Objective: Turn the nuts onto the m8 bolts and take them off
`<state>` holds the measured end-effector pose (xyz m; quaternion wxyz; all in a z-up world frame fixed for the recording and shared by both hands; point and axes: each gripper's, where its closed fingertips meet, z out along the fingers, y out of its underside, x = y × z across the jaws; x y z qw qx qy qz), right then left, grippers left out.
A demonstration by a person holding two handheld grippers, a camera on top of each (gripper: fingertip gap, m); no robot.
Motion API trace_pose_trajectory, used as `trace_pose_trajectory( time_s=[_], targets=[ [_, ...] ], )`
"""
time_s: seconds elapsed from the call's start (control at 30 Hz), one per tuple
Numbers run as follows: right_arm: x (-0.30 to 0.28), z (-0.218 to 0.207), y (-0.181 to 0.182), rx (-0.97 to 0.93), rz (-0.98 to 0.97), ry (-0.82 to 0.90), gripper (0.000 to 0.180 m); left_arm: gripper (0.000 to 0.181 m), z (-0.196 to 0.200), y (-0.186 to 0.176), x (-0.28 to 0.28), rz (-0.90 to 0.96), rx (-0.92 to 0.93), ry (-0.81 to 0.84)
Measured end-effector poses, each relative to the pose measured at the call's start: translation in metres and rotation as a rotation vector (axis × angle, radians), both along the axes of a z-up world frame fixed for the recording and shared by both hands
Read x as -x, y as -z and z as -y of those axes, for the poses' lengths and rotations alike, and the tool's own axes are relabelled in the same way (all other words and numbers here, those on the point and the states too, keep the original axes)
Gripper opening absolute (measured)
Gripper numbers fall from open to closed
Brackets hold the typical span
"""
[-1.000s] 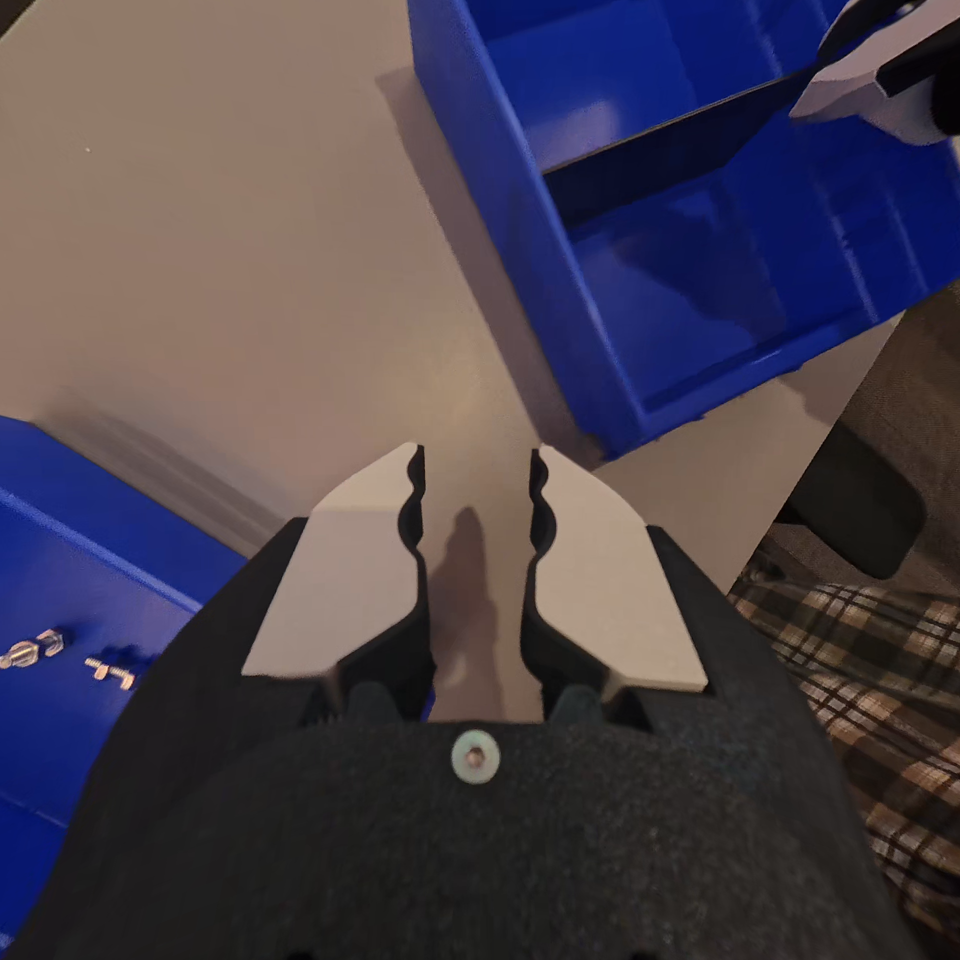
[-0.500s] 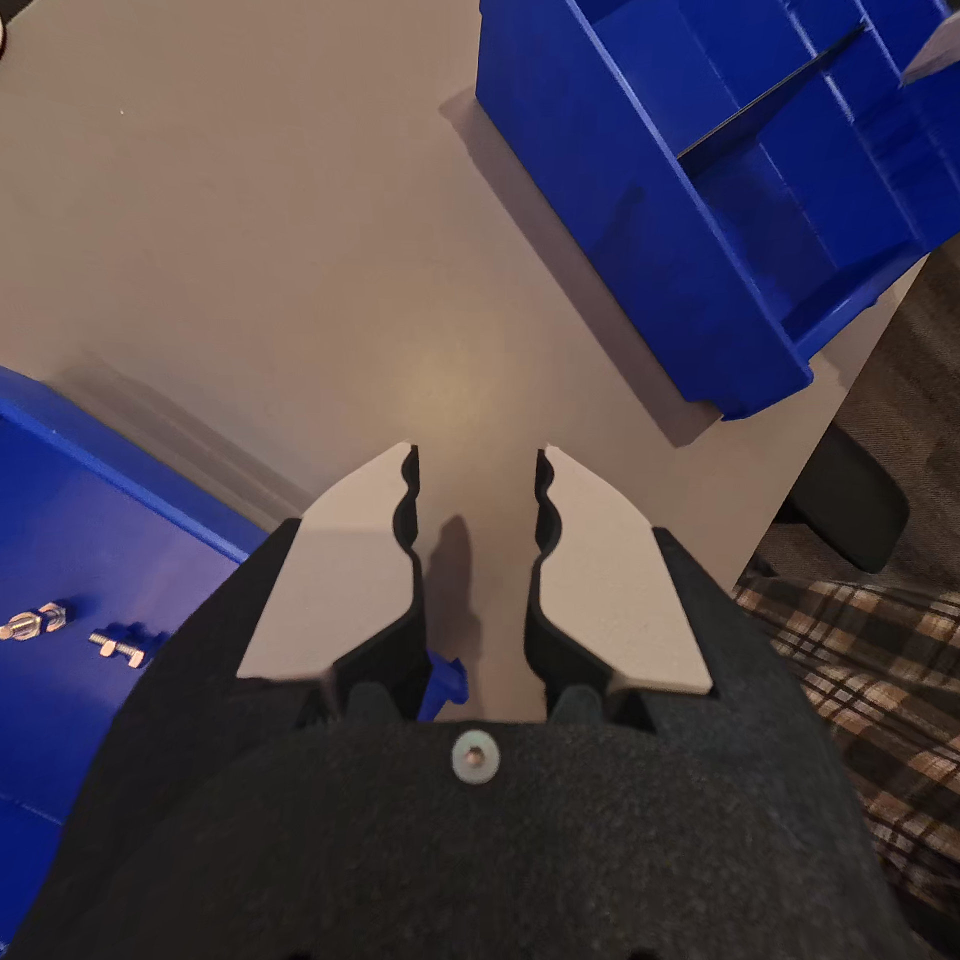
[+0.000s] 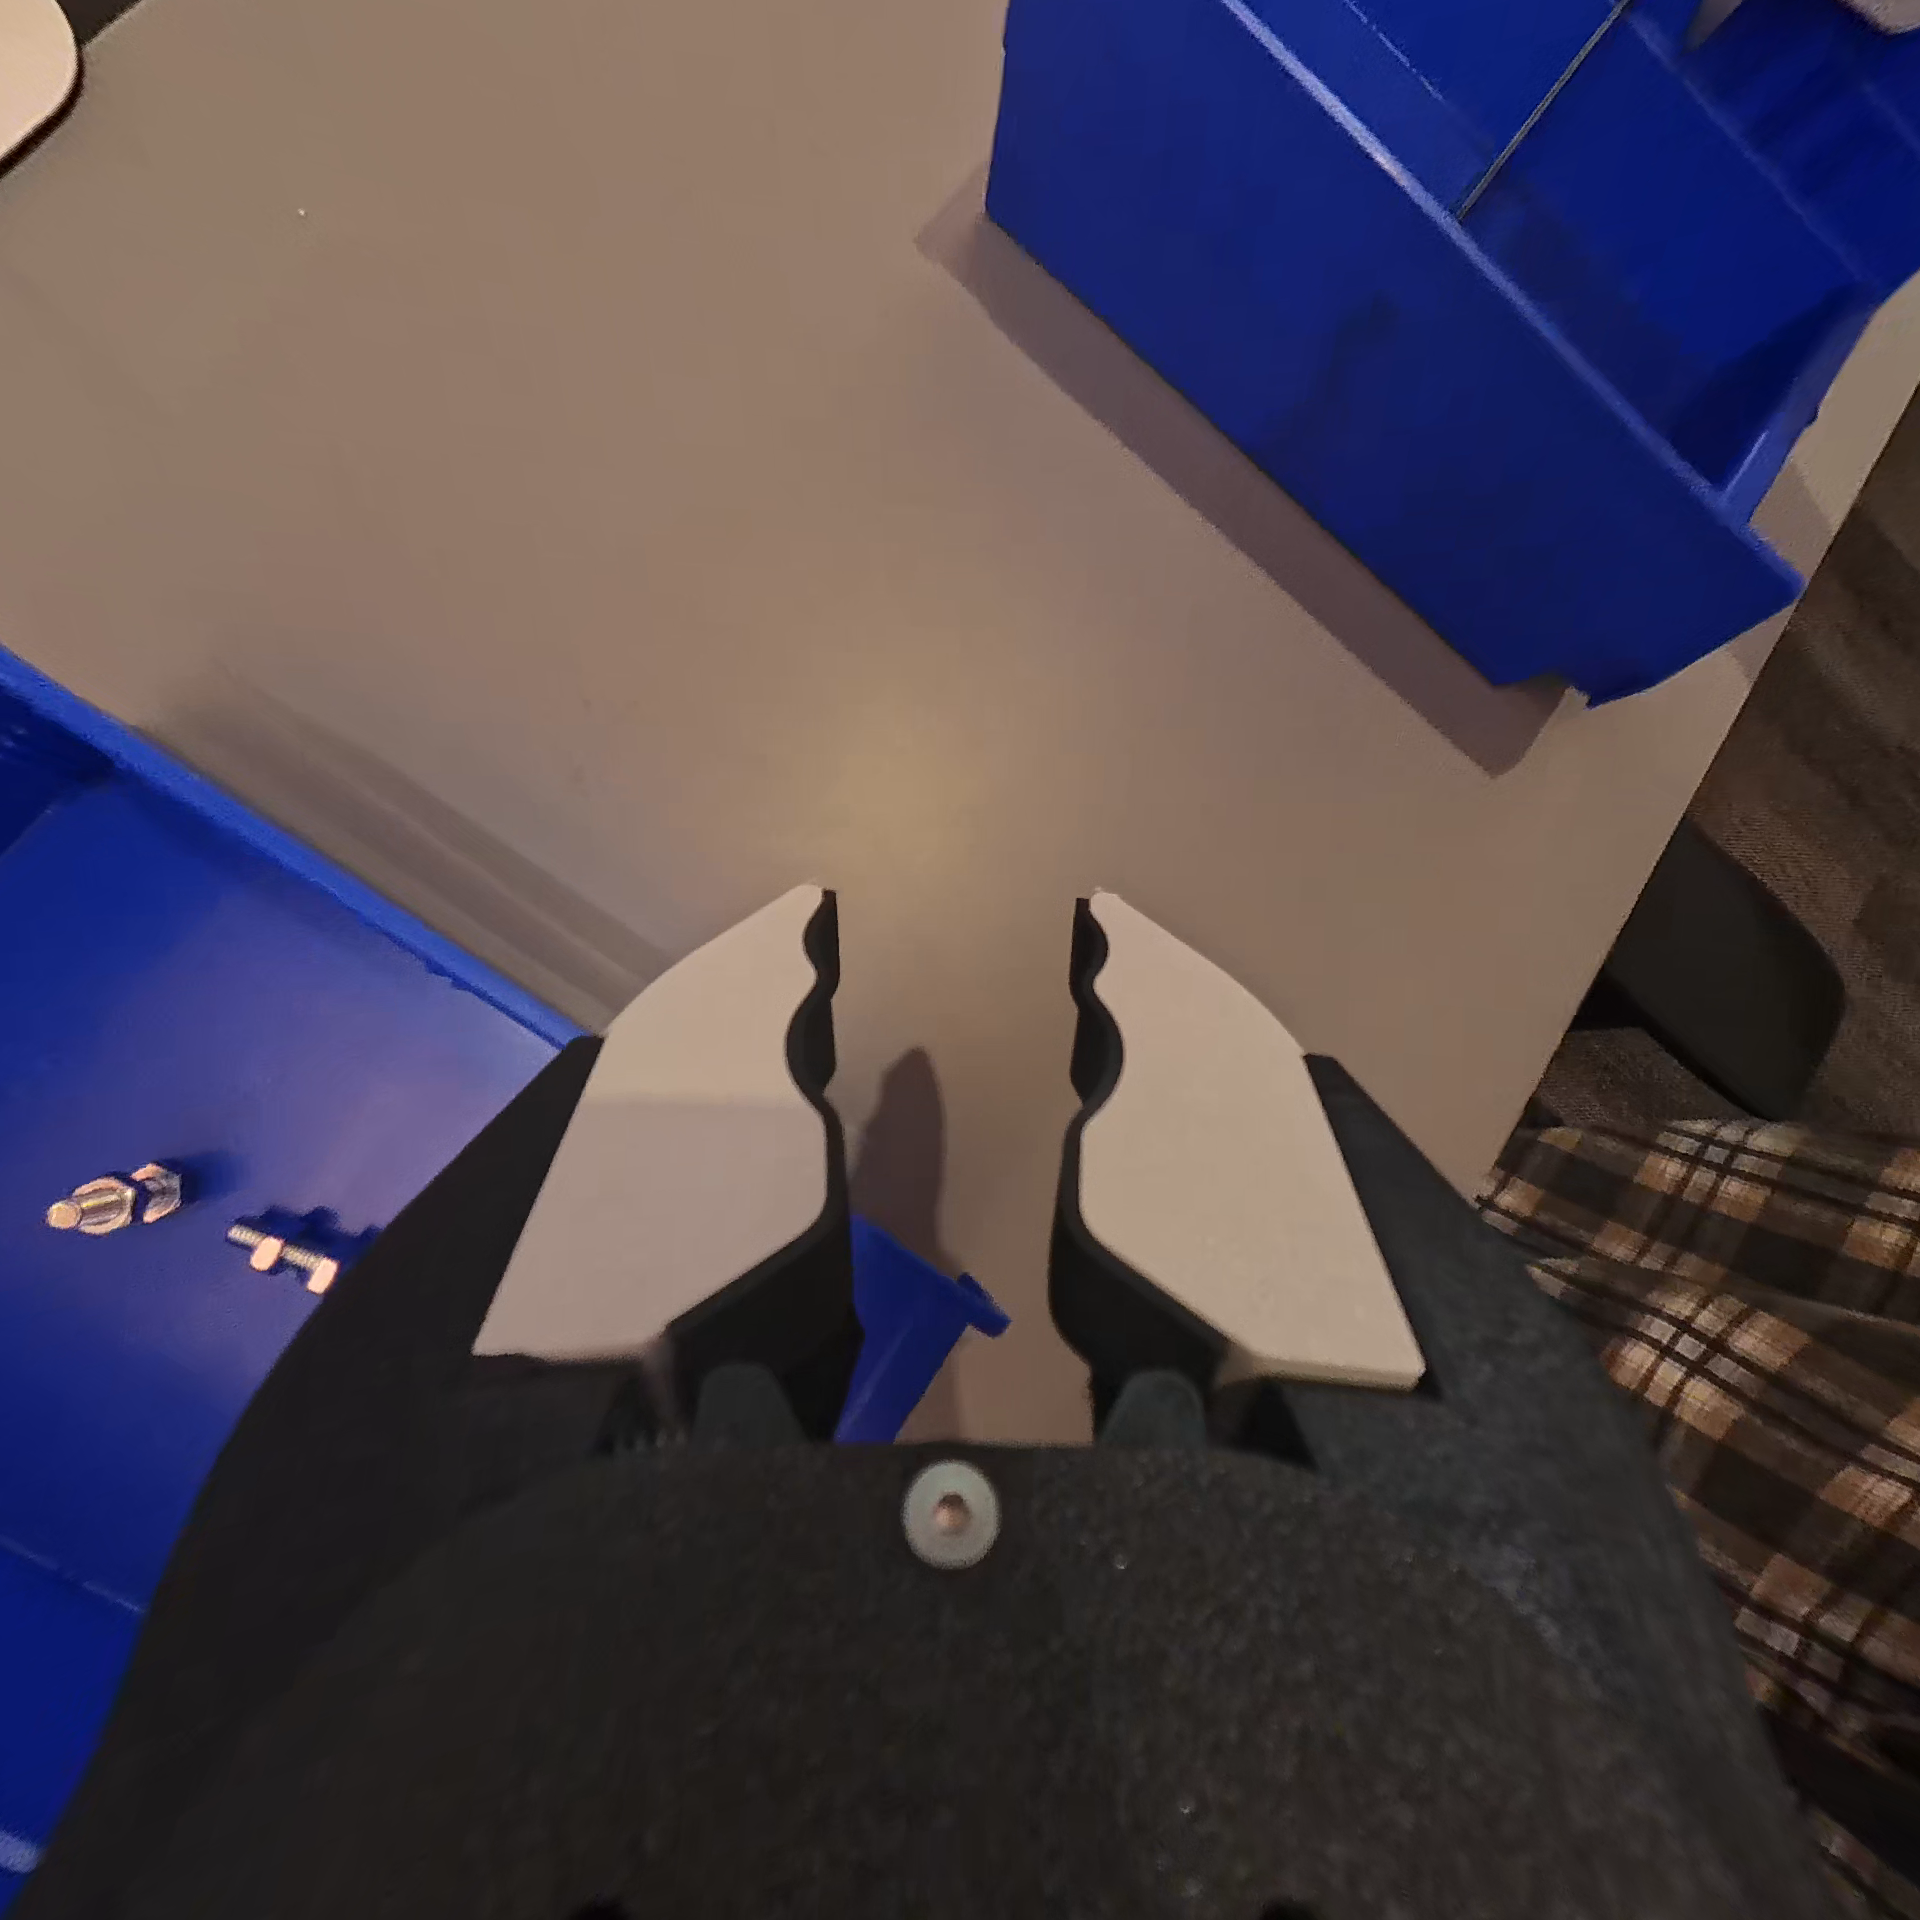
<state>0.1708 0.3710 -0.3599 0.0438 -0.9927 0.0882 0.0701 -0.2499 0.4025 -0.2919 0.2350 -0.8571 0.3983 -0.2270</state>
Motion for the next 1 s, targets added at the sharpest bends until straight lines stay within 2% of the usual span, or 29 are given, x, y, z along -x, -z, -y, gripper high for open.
trace_pose_trajectory(
  time_s=[0.4,0.83,0.87,0.93,1.0],
  targets=[
    [-0.069,-0.043,0.001,-0.014,0.016,-0.059,0.005,0.043,-0.027,0.011,-0.005,-0.020,0.031,-0.014],
    [-0.094,-0.056,-0.001,-0.052,0.058,-0.125,0.008,0.044,-0.039,0.007,-0.007,-0.019,0.023,-0.049],
    [-0.095,-0.060,-0.007,-0.097,0.082,-0.130,0.016,0.046,-0.040,0.004,-0.002,-0.018,0.010,-0.061],
    [-0.090,-0.071,-0.031,-0.226,0.104,-0.125,0.046,0.050,-0.044,-0.005,0.013,-0.010,-0.019,-0.099],
    [-0.076,-0.079,-0.067,-0.376,0.135,-0.137,0.059,0.056,-0.049,-0.016,0.037,-0.008,-0.039,-0.147]
  ],
)
